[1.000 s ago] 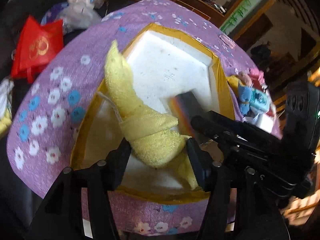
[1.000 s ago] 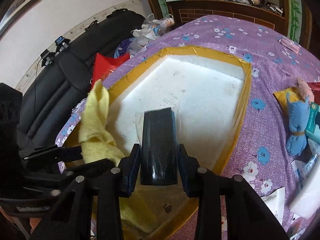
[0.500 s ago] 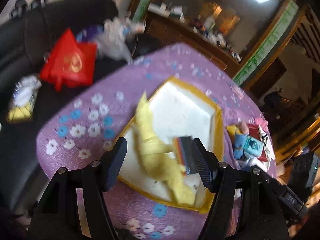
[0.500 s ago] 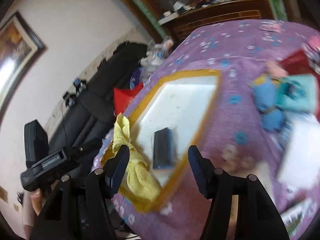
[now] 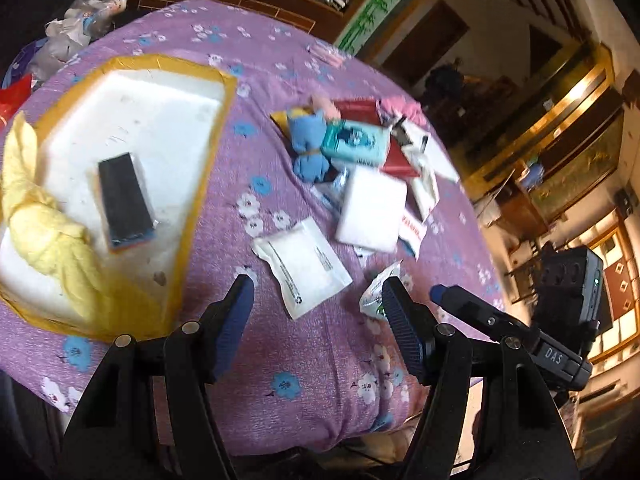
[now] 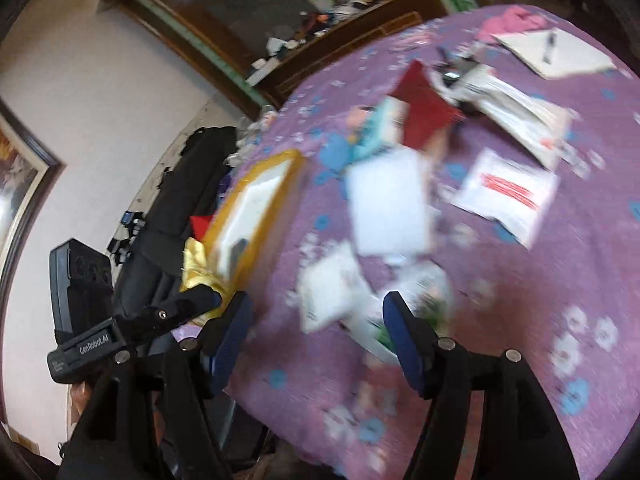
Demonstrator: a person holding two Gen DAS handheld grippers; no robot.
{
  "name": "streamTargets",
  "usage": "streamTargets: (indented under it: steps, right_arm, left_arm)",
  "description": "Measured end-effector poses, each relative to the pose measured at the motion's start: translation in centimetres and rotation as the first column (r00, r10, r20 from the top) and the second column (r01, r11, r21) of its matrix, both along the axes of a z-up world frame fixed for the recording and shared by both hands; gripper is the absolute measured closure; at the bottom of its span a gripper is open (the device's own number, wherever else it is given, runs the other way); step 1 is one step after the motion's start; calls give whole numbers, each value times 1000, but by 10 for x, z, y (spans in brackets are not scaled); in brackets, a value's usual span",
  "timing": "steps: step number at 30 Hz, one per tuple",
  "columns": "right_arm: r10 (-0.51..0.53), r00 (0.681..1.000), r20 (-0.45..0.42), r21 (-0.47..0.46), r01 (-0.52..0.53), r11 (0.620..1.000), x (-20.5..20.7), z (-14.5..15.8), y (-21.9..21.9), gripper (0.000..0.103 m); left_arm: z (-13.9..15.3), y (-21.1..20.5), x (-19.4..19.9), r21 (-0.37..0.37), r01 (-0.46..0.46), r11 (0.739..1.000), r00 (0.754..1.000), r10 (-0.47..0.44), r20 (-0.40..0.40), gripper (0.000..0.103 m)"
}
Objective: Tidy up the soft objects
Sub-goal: 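Grasp the green-printed snack packet with the right gripper while the left moves to the white packet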
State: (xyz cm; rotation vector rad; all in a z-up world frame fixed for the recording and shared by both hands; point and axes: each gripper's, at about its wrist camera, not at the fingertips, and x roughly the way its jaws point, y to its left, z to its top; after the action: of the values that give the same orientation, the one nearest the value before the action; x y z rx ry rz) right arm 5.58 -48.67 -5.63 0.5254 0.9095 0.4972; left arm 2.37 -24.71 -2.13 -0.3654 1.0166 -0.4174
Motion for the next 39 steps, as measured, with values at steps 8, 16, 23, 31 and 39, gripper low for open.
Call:
streamTargets:
  steps: [8, 16, 23, 31, 39]
  right_arm:
    - [-56, 994, -99, -70, 49, 996, 3, -29, -13, 34]
    - [-86, 974, -209, -42, 79, 996, 35, -47, -3, 34]
    - [-137, 979, -151, -180, 109, 978, 33, -43, 7, 58]
    - [-147, 982, -117, -184, 125, 975, 21, -43, -15, 75]
    - [-150, 985, -86, -203, 130, 970, 18, -42, -15, 76]
  left_arm:
    - [-9, -8, 1, 48, -1, 999, 1000, 2, -27, 36]
    - [-10, 0, 8, 52, -23, 998, 999, 24, -28, 36]
    - [-25, -18, 24, 104, 26, 994, 997, -19, -70, 36]
    - [-42, -51, 65, 226, 95, 970, 995, -85, -51, 36]
    - [-62, -60, 74, 196, 192, 962, 976, -166, -138, 36]
